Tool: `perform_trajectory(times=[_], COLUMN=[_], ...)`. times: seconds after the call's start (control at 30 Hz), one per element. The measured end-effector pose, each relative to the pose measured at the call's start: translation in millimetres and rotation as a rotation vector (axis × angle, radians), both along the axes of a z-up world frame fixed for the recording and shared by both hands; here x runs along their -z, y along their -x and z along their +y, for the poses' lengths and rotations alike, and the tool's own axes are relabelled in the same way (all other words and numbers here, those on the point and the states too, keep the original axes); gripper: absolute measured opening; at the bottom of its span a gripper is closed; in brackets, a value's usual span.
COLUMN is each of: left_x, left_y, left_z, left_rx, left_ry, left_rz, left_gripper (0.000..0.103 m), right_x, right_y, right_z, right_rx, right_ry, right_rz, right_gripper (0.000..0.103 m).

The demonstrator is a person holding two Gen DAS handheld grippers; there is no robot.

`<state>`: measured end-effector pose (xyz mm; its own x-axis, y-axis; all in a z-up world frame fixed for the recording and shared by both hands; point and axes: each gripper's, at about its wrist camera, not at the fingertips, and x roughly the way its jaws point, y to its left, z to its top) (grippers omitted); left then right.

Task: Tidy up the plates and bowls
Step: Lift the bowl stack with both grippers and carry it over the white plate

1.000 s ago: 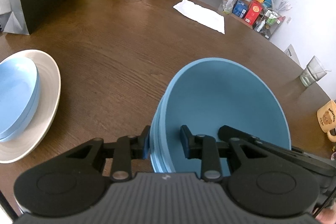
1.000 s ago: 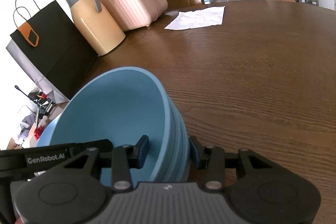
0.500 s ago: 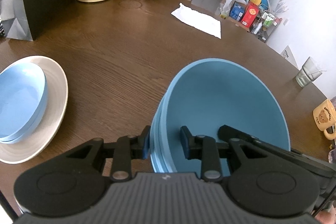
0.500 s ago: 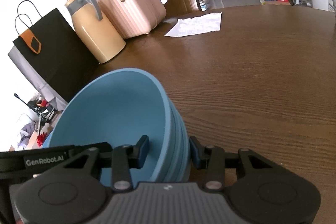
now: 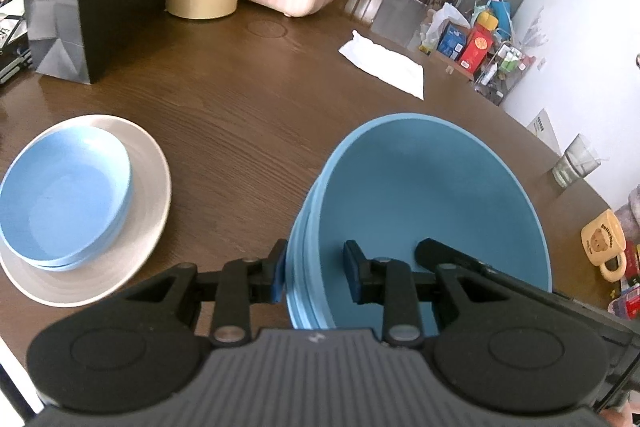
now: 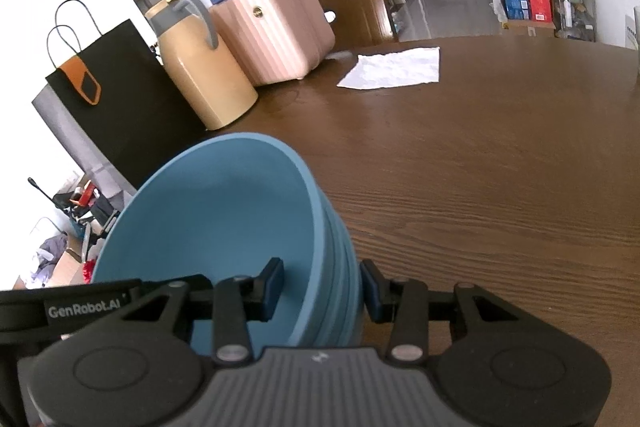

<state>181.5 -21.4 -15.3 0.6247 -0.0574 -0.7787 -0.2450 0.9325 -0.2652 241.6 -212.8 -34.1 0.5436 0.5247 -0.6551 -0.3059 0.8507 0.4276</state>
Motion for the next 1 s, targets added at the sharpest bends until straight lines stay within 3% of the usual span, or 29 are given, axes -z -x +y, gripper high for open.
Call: perform_trajectory(times=[0.5,1.0], left_x=[-28,-36], left_y=[31,42], left_z=[49,111], left_rx=[-0.088,-0.162], left_ry=[0.022,0.056], left_rz=[-0.036,-0.052], left_gripper=[0.029,0.029], right_x=[-32,-42], right_y=[17,13], right_z=[55,122], right_rx=[-0.04,-0.093], right_ry=[0.008,0.03], right_rz=[-0.038,-0.048], right_gripper=[0.041,0.041])
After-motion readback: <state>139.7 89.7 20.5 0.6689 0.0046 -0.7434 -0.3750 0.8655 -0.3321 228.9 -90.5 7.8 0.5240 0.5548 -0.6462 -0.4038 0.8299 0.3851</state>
